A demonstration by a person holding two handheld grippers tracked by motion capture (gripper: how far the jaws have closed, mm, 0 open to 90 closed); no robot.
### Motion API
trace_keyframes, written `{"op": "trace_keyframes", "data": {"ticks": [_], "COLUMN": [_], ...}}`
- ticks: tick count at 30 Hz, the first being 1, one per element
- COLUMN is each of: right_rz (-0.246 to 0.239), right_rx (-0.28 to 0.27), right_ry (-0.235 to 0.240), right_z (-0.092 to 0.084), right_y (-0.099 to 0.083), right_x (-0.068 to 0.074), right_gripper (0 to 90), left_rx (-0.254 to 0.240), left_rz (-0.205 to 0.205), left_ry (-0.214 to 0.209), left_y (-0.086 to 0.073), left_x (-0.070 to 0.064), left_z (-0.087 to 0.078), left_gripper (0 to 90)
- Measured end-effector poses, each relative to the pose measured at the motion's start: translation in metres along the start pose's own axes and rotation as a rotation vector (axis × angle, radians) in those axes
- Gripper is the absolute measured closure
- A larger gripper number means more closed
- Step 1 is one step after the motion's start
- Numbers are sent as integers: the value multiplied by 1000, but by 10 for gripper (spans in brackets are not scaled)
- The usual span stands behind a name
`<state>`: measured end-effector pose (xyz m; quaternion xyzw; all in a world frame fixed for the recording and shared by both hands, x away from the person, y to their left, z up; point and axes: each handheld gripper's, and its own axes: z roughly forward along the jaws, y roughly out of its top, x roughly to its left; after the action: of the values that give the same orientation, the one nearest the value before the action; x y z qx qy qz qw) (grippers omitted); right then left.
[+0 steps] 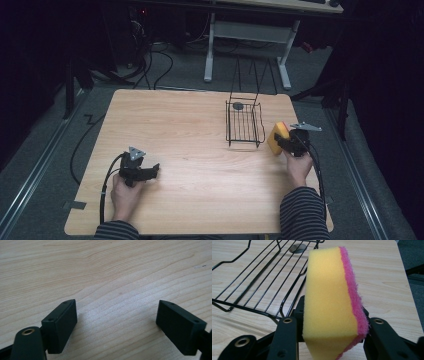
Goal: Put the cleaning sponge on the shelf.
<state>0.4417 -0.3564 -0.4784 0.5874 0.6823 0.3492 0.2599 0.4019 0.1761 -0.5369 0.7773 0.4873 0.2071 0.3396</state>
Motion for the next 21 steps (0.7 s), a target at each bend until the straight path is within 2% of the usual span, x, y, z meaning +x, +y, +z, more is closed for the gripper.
{"op": "trace_keyframes", "data": {"ticks": [11, 21], "right_rz": [-9, -47], "right_rx": [-29, -101], "right_ry": [12, 42], "right_z": [-14, -35], "right_y": [3, 7], "right_x": [1, 7], "right_gripper": [608, 609], "left_rx": [-2, -2], "left_rz": [0, 0], "left_ry": [1, 1], "left_y": [0, 0], "left_x": [0, 0], "left_z": [0, 0], "left_gripper": [176, 177]}}
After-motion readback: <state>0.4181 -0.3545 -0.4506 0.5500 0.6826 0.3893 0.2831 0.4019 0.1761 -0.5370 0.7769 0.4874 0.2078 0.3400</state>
